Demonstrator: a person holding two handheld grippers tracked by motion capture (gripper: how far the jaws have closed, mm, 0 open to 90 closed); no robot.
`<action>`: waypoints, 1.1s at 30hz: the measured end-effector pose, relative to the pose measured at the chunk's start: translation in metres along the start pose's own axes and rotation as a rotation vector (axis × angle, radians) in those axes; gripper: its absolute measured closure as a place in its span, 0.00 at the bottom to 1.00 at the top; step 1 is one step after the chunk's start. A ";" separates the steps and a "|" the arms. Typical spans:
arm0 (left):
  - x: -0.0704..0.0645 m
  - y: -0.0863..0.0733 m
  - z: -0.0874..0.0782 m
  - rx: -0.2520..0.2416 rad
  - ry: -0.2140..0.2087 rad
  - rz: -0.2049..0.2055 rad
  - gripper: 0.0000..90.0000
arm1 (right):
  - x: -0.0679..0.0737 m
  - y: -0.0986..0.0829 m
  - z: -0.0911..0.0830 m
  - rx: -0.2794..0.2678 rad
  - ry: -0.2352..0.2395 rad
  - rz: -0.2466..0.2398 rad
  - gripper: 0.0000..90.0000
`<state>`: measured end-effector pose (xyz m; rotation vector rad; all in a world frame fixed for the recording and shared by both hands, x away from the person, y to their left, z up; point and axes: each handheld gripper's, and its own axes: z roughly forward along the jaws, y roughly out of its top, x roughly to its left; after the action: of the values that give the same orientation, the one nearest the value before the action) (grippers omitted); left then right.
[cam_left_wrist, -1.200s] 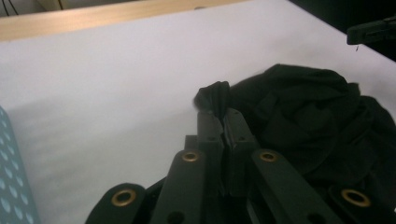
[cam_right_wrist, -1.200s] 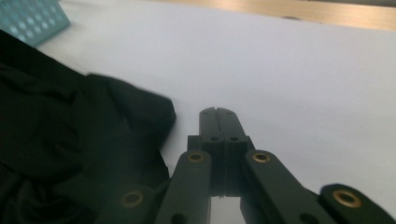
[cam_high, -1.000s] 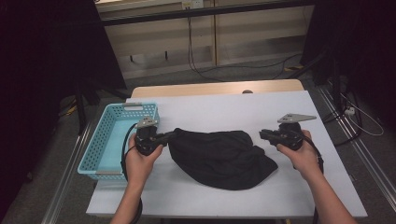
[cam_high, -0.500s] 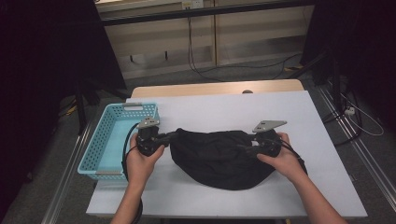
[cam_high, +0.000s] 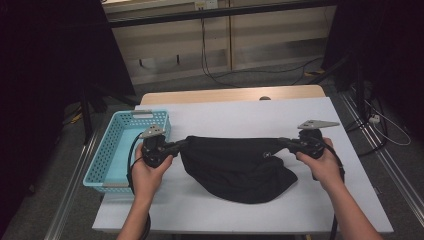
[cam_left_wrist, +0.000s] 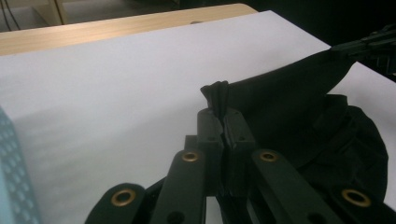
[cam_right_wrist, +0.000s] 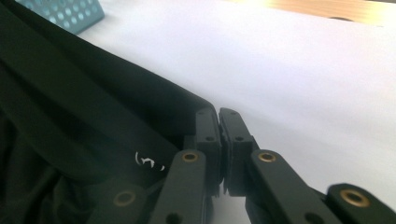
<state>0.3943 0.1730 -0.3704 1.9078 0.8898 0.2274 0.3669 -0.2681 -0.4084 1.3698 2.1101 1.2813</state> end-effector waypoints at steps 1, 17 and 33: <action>-0.002 0.000 0.004 0.004 -0.009 -0.002 0.97 | -0.002 0.000 -0.005 0.005 -0.001 0.004 0.98; 0.003 -0.010 0.026 0.085 0.085 0.005 0.97 | -0.013 -0.011 0.031 0.045 -0.102 0.059 0.59; 0.012 -0.004 0.016 0.066 0.120 -0.032 0.97 | -0.011 -0.012 0.006 0.015 -0.026 0.028 0.40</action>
<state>0.4087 0.1708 -0.3844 1.9550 1.0188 0.2995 0.3695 -0.2755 -0.4239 1.4189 2.0945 1.2541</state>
